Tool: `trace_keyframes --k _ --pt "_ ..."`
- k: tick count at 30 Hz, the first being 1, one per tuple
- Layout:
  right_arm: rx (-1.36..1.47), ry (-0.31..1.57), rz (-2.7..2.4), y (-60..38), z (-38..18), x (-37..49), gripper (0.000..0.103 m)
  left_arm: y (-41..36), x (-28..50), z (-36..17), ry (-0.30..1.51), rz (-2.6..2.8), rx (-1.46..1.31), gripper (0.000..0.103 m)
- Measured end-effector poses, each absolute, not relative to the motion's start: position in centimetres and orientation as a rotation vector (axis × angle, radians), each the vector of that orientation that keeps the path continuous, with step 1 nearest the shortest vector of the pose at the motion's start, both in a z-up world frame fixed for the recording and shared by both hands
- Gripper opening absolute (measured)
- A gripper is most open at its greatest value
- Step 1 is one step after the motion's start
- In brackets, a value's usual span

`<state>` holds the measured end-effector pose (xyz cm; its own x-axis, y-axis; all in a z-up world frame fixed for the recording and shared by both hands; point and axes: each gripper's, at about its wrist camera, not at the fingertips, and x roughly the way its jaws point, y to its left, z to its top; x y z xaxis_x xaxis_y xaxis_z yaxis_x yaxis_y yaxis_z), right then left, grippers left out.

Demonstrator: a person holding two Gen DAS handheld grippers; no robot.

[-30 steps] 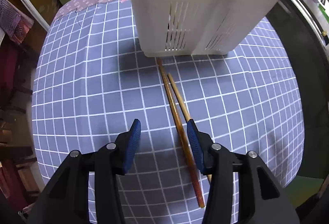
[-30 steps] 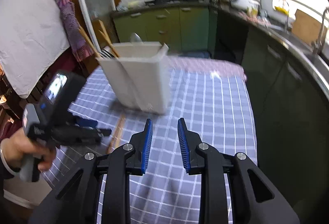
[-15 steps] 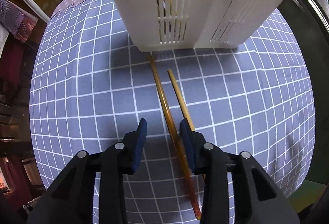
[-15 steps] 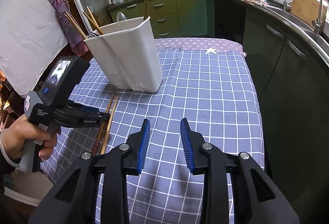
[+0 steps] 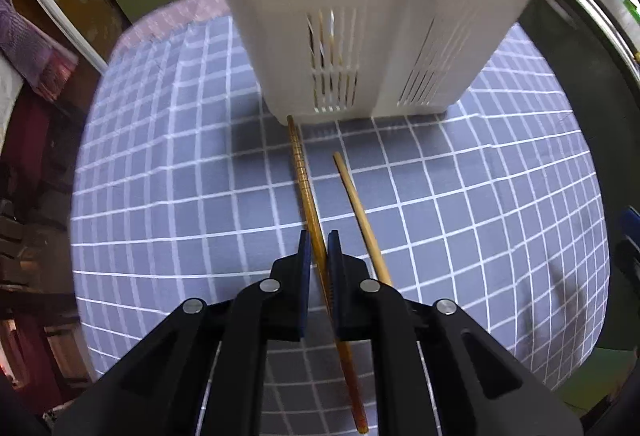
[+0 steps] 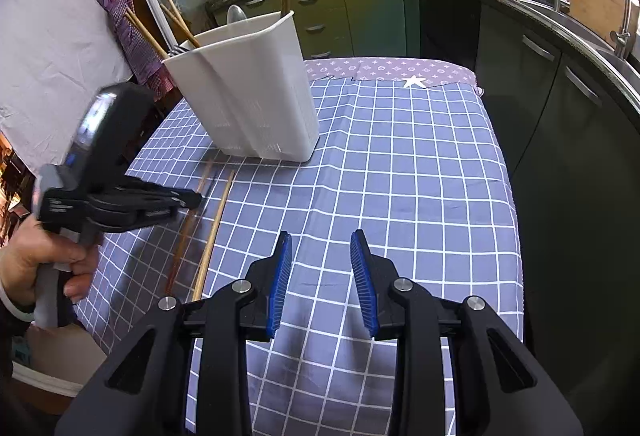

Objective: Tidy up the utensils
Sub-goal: 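Grasp a remaining wooden chopstick with the left gripper and lift it upright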

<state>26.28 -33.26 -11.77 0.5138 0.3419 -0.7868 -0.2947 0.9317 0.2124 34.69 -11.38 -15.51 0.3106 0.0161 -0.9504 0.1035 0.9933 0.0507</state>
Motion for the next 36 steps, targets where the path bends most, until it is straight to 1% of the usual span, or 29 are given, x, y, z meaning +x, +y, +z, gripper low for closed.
trace_keyframes --k 2,8,14,17,21,24,27,36 --pt "0.052 0.961 0.388 -33.0 -11.8 26.2 0.034 -11.1 33.6 -14.3 1.216 -0.065 0.118 0.008" --pt "0.033 0.965 0.406 -31.7 -11.8 25.9 0.035 -10.1 29.7 -10.6 1.103 -0.093 0.121 0.008" --pt "0.023 0.979 0.428 -30.6 -11.7 25.7 0.035 -8.7 25.3 -6.8 0.945 -0.093 0.139 0.007" --pt "0.015 1.009 0.447 -29.6 -12.2 26.0 0.035 -7.8 23.7 -5.4 0.884 -0.088 0.148 0.007" --pt "-0.009 1.084 0.479 -27.3 -13.8 27.5 0.035 -6.9 22.4 -4.5 0.855 -0.088 0.146 0.007" --pt "-0.036 1.133 0.482 -25.3 -15.1 29.0 0.035 -6.4 22.2 -4.6 0.875 -0.094 0.140 0.007" --pt "-0.051 1.149 0.474 -23.8 -15.7 30.1 0.035 -5.7 23.9 -5.7 0.960 -0.106 0.073 0.007" --pt "-0.100 1.118 0.445 -23.4 -14.7 29.9 0.035 -6.5 32.1 -12.7 1.197 -0.034 -0.069 0.007"
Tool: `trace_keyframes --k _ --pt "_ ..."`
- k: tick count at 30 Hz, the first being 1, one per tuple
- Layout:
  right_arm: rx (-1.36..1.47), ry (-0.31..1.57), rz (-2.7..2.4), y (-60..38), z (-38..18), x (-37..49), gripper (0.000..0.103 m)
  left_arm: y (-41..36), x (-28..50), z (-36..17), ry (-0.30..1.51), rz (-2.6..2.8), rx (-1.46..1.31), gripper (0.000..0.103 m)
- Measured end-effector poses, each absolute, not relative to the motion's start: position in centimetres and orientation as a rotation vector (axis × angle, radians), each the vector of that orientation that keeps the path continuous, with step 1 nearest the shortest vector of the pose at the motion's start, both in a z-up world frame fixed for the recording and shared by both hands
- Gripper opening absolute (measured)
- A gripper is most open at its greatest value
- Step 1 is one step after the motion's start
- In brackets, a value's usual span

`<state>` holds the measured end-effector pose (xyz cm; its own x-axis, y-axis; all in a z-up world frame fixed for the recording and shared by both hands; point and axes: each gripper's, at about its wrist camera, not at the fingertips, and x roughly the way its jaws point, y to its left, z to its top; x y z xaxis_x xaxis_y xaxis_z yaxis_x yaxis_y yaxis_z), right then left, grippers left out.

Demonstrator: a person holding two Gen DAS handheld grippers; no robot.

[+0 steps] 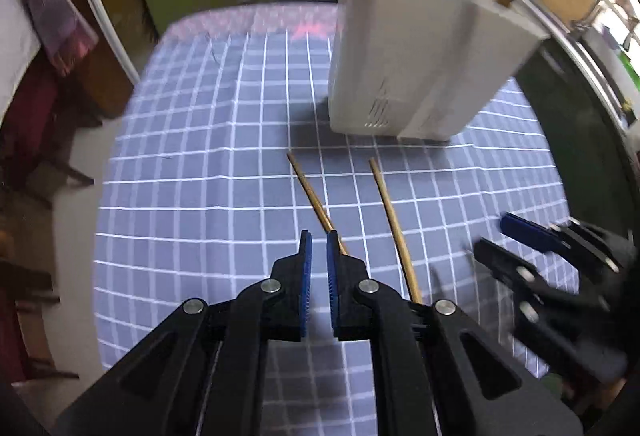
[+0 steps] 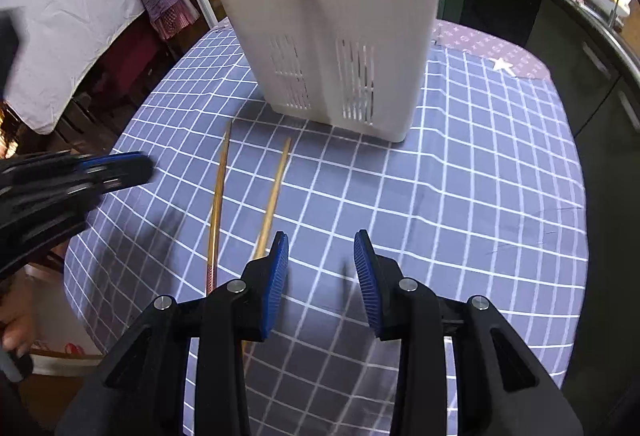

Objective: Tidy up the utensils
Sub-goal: 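Grasp a remaining wooden chopstick with the left gripper and lift it upright, then grasp the last wooden chopstick with the right gripper while the left gripper holds its own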

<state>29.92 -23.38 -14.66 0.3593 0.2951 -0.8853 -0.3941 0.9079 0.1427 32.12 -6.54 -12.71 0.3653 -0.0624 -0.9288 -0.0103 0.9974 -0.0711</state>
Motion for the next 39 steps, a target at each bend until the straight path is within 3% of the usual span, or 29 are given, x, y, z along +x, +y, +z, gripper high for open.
trace_keyframes --k 8,20,39 --pt "-0.071 1.103 0.426 -26.3 -14.4 29.5 0.035 -6.3 35.5 -16.7 1.324 0.057 -0.222 0.007" --pt "-0.052 1.105 0.434 -28.0 -15.0 29.1 0.035 -6.2 36.5 -18.2 1.358 0.086 -0.238 0.006" --pt "-0.233 1.255 0.434 -15.9 -17.9 33.8 0.031 -5.4 24.8 -6.0 0.927 -0.127 -0.061 0.006"
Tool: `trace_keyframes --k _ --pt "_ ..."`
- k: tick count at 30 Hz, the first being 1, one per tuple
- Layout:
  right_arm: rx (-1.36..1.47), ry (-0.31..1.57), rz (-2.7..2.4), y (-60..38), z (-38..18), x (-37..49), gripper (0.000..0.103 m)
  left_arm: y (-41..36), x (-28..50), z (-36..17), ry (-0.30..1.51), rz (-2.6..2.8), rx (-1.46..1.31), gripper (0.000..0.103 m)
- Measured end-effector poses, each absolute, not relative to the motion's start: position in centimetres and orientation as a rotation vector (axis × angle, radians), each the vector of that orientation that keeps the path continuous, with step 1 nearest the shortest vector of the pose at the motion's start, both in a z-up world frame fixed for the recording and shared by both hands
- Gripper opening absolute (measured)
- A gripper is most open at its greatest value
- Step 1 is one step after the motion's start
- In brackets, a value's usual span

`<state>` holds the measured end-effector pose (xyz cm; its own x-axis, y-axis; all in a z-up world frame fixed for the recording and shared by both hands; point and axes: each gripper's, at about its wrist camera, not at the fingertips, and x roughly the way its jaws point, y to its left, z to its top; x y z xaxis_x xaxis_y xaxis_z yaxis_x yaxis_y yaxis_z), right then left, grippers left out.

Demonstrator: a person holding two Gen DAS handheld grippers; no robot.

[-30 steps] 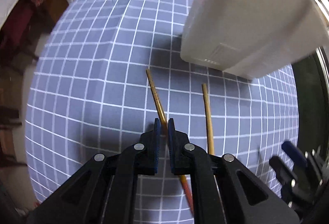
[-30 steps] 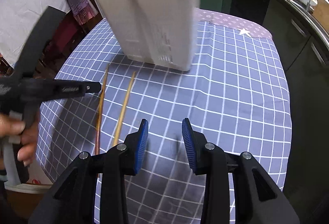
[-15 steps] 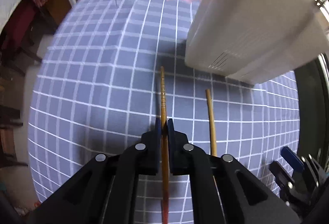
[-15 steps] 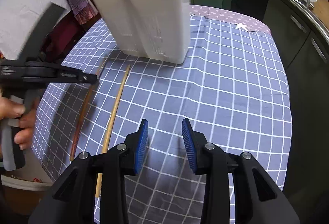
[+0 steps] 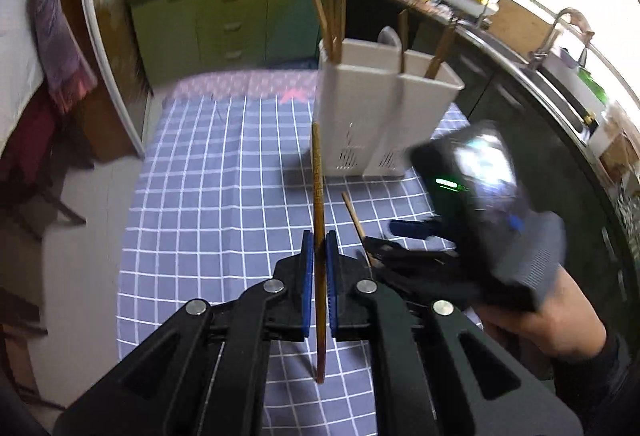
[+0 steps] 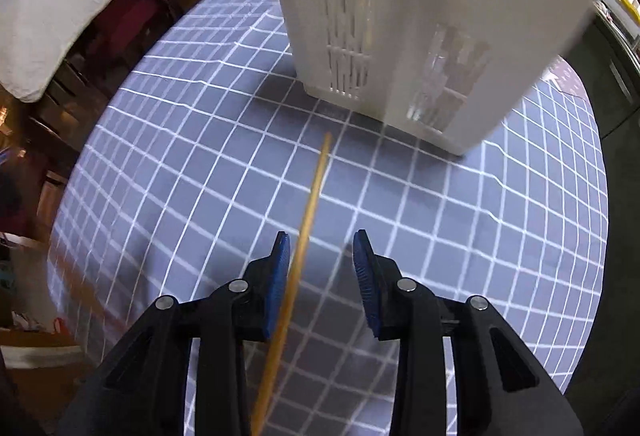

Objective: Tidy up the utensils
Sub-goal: 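Grasp the last wooden chopstick with the right gripper while the left gripper holds its own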

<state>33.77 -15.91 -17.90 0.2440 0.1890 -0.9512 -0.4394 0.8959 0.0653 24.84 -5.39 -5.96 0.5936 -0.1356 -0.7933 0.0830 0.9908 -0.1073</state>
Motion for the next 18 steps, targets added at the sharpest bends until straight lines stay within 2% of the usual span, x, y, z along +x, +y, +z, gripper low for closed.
trace_keyframes --k 5,7,9,13,18 --pt "-0.267 1.284 0.418 -14.3 -18.8 34.2 0.026 -5.6 22.8 -4.8 0.845 -0.145 -0.001 0.006" --pt "-0.262 1.293 0.420 -14.1 -18.9 34.4 0.021 -5.6 22.2 -4.5 0.830 -0.150 0.008 0.006" --pt "-0.266 1.298 0.424 -13.9 -19.0 34.6 0.009 -5.7 21.9 -4.3 0.824 -0.155 0.012 0.006" --pt "-0.227 1.303 0.445 -14.3 -18.9 34.7 0.007 -5.4 21.4 -4.3 0.813 -0.153 0.020 0.006" --pt "-0.177 1.212 0.476 -16.3 -15.8 32.8 0.007 -5.4 20.6 -4.2 0.804 -0.156 0.033 0.006"
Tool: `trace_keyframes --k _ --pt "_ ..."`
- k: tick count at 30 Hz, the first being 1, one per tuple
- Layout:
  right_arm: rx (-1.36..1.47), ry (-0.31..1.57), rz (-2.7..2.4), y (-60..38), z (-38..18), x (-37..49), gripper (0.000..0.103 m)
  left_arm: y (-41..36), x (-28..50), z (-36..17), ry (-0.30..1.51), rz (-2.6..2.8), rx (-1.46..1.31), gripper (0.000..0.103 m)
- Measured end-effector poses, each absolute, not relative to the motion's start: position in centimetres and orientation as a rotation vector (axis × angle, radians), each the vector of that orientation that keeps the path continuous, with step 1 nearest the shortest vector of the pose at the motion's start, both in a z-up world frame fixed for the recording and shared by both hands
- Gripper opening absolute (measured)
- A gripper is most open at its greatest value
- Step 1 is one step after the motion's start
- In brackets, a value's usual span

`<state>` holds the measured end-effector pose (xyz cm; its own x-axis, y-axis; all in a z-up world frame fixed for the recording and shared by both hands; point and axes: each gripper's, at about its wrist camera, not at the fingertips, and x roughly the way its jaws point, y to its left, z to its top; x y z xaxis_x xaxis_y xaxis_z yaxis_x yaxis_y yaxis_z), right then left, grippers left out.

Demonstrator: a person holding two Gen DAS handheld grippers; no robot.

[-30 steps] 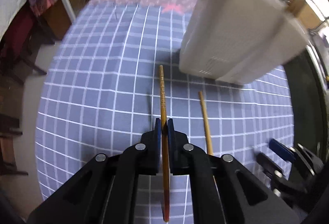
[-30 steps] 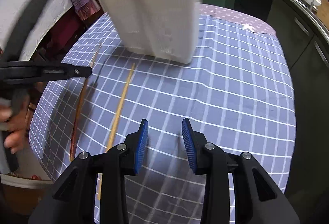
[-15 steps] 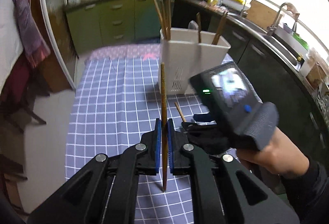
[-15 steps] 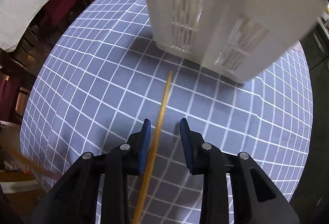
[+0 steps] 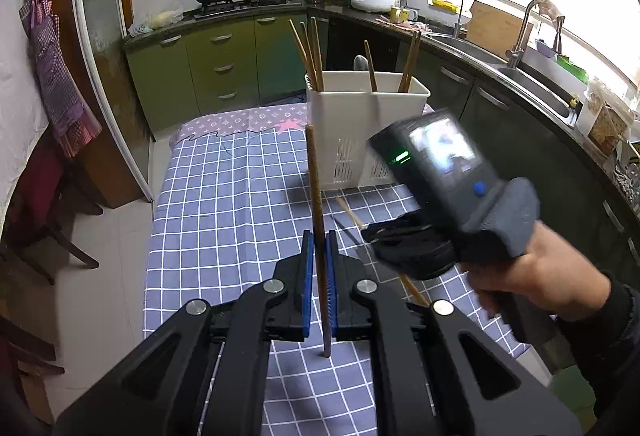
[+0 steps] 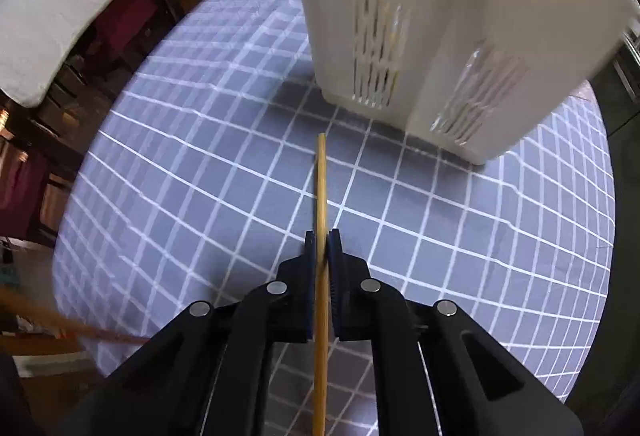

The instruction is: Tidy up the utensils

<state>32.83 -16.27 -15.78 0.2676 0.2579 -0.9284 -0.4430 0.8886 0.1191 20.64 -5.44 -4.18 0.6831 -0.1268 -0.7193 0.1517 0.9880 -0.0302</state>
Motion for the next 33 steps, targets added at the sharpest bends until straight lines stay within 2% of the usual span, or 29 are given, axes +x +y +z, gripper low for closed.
trace_keyframes --k 7,12,17,25,33 --pt "-0.084 0.937 0.502 -21.6 -7.0 26.8 0.007 -6.1 19.9 -4.1 0.788 -0.164 0.056 0.006" --pt "-0.049 0.808 0.487 -25.1 -3.9 22.6 0.007 -6.3 19.3 -4.2 0.773 -0.164 0.067 0.006" --pt "-0.019 0.738 0.463 -27.8 -3.5 18.6 0.007 -6.4 18.8 -4.2 0.753 -0.169 0.073 0.006" --pt "0.019 0.718 0.477 -29.3 -3.4 16.8 0.007 -6.7 18.9 -3.7 0.752 -0.185 0.079 0.006" --pt "0.037 0.715 0.492 -29.7 -3.6 16.9 0.007 -7.3 20.8 0.2 0.737 -0.231 0.059 0.006"
